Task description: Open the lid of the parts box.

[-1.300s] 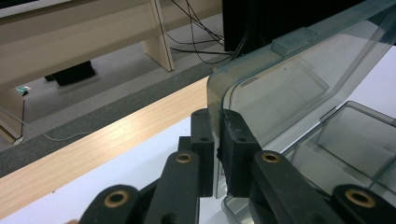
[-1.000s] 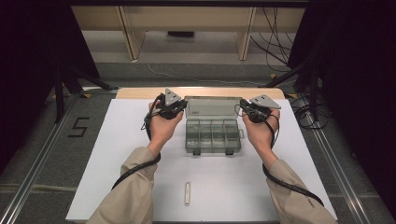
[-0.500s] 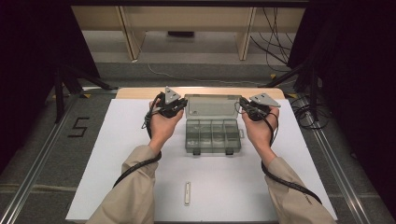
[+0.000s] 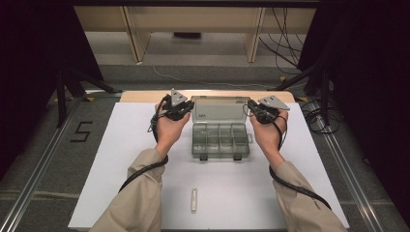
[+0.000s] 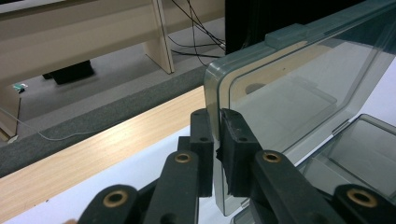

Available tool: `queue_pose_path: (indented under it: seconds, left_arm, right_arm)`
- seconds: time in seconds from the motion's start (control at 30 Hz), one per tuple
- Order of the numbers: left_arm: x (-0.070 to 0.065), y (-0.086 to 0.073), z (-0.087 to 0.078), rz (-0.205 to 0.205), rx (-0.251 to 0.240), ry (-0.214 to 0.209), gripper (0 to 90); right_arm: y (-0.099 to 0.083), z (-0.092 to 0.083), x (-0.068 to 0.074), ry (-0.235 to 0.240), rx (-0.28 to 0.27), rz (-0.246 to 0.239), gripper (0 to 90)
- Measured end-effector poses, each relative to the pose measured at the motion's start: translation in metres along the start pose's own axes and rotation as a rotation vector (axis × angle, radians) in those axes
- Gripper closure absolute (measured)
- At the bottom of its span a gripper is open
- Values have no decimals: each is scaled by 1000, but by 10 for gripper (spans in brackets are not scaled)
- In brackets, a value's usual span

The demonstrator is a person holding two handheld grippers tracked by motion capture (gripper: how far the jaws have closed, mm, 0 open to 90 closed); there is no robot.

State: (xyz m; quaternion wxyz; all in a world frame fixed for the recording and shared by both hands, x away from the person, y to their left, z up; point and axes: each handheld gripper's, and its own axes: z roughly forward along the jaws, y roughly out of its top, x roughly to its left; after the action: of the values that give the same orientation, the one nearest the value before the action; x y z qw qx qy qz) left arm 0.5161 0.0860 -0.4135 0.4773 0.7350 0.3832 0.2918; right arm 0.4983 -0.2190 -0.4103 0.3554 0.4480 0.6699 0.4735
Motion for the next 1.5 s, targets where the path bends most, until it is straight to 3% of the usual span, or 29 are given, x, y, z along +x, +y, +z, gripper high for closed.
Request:
queue_pose_path:
  seconds: [0.43,0.6,1.0,1.17,1.27,1.4,1.5]
  left_arm:
    - [1,-2,3,-9,1,0,826]
    - [1,-3,5,-11,4,0,826]
    - [1,-6,8,-15,5,2,822]
    - [0,-10,11,-14,19,5,819]
    - [0,-11,12,-18,22,7,819]
    - [0,-13,14,-19,30,6,816]
    - [0,-15,15,-20,40,6,815]
  right_arm:
    - [-3,6,-1,-1,-8,-2,862]
    - [-9,9,-1,1,30,-3,858]
    - [-16,14,-2,0,41,0,858]
    - [-18,15,-1,9,72,15,857]
    - [-19,17,-2,3,59,-2,856]
    - [-22,18,-3,10,97,-1,852]
    - [-24,20,-3,4,94,-10,851]
